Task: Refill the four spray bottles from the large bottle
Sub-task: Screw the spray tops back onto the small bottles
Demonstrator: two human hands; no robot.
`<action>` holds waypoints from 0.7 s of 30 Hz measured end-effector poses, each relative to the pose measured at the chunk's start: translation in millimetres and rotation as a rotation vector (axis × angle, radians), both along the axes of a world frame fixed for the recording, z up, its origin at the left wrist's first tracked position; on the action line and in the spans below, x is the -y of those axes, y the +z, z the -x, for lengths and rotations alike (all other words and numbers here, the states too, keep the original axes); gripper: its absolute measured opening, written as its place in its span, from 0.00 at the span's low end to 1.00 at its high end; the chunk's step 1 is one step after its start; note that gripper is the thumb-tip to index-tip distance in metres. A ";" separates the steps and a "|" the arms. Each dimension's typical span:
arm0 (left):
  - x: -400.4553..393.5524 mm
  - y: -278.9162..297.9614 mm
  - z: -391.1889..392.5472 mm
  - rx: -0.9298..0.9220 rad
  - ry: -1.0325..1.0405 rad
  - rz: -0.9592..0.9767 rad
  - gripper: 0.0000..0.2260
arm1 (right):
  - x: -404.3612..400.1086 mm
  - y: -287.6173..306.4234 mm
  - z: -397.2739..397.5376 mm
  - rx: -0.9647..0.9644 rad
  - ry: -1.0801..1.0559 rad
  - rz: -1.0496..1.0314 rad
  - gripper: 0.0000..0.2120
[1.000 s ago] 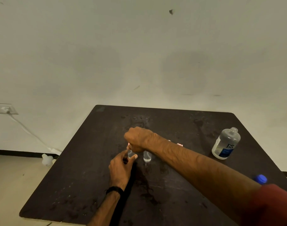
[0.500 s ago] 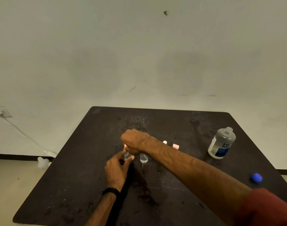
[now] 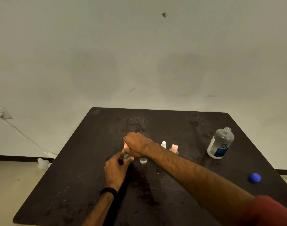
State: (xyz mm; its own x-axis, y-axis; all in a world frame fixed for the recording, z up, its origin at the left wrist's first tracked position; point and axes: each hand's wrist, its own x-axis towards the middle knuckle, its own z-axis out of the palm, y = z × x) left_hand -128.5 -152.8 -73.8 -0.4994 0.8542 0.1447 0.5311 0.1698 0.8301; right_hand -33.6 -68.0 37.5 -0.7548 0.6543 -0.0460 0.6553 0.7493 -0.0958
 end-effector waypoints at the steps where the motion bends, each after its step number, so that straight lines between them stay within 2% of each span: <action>1: 0.8 1.7 0.5 0.005 -0.018 -0.003 0.08 | -0.1 -2.1 -1.4 -0.018 -0.012 0.009 0.16; 4: 3.0 5.1 4.4 0.003 -0.073 0.000 0.12 | 0.0 -5.5 -7.2 -0.087 -0.049 0.061 0.20; 7: 1.0 9.8 13.0 -0.008 -0.124 0.015 0.20 | 1.9 6.4 -22.1 -0.188 -0.044 0.059 0.21; 11: -0.1 17.3 27.5 -0.023 -0.192 0.035 0.36 | 7.2 34.9 -59.6 -0.423 -0.036 -0.002 0.24; 15: 1.4 21.4 43.6 -0.033 -0.269 0.044 0.45 | 8.2 63.5 -107.8 -0.623 -0.083 -0.078 0.25; 18: 1.9 22.3 51.2 -0.012 -0.331 0.058 0.46 | 1.9 69.0 -153.2 -0.713 -0.212 0.043 0.26; 21: -0.3 28.6 52.2 0.041 -0.393 0.059 0.45 | -6.9 44.9 -194.8 -0.696 -0.354 0.261 0.35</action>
State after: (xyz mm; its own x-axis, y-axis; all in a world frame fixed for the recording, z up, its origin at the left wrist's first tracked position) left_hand -180.7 -152.5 -45.3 -0.1372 0.9876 0.0763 0.5317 0.0084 0.8469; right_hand 161.2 -61.2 82.5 -0.4181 0.8918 0.1727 0.5746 0.4069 -0.7102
